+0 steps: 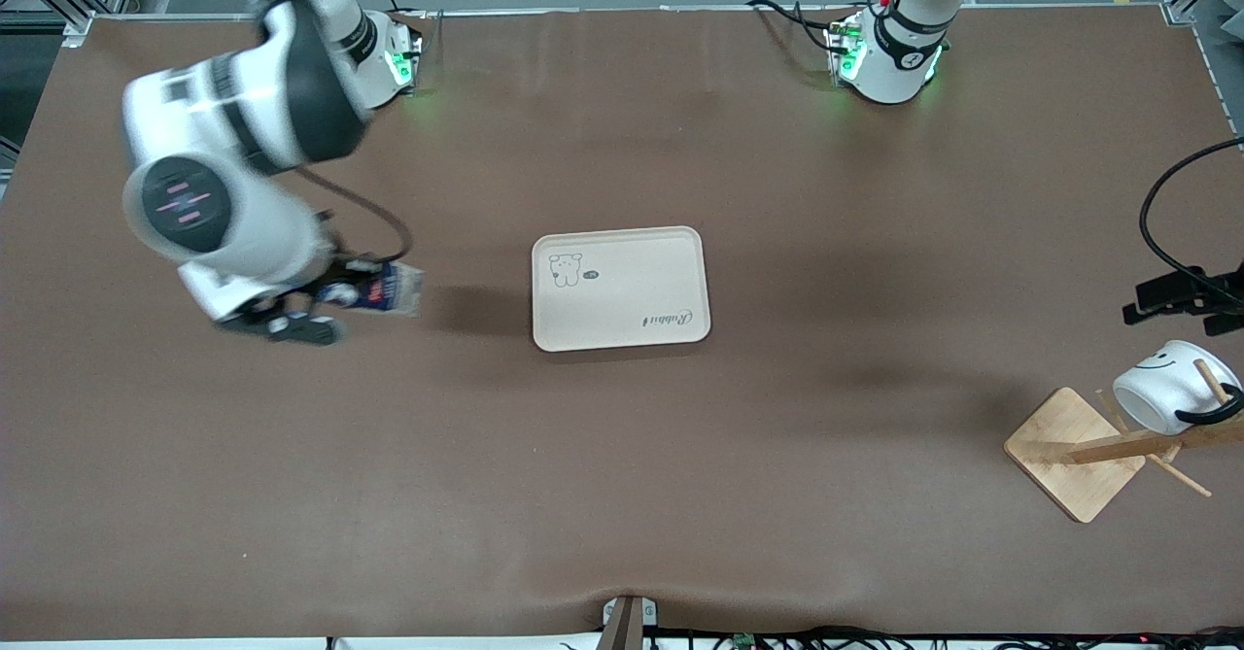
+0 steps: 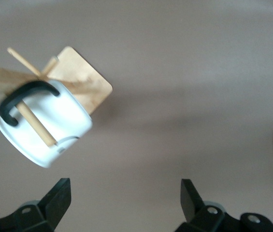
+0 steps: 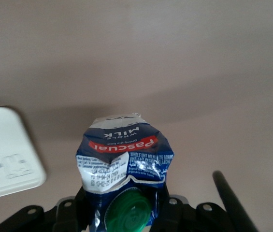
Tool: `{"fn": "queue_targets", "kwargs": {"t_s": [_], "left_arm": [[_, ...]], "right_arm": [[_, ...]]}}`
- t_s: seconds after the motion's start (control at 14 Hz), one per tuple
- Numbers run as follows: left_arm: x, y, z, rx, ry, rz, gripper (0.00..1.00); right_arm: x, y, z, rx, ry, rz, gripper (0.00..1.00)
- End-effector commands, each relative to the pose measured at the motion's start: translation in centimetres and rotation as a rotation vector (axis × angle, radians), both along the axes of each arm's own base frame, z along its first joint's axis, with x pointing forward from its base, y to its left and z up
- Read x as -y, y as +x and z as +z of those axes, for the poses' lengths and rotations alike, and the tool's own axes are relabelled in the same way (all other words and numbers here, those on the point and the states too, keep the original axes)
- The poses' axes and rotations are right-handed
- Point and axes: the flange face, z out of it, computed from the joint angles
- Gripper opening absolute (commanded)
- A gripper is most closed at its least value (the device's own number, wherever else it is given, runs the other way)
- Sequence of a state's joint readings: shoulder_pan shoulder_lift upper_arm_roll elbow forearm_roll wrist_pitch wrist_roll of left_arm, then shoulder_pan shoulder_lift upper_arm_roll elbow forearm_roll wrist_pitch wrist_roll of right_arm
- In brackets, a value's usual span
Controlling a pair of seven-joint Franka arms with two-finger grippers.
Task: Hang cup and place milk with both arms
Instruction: 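Lift the blue milk carton with the right gripper and carry it away, then lower the milk carton onto the table while the left gripper withdraws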
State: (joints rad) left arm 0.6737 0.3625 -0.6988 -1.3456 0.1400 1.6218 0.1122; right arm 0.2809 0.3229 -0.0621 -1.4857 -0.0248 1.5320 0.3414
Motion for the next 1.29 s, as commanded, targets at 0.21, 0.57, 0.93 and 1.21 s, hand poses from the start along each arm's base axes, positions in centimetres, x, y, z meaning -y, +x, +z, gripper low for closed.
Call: {"fn": "queue_targets", "kwargs": {"t_s": [0.21,0.57,0.93,1.21], "left_arm": [[3.0,-1.8,2.2,-0.032,0.054,-0.012,1.0],[4.1,-1.8,2.7,-0.024,0.041,-0.035,1.0],[5.5,-3.5,5.6,-0.009,0.078,0.019,1.0],[8.3,-4.7,7.6,0.014,0.103,0.099,1.0]], "right_arm": [[10.9,-7.4,-5.6,0.065,0.071,0.052,0.0],[14.1,-10.0,-9.6,0.073,0.052,0.075,0.0],[16.5,-11.1,-13.0,0.109,0.003,0.09,0.0],[17.2,-11.2,-13.2,0.101,-0.013,0.096,0.19]]}}
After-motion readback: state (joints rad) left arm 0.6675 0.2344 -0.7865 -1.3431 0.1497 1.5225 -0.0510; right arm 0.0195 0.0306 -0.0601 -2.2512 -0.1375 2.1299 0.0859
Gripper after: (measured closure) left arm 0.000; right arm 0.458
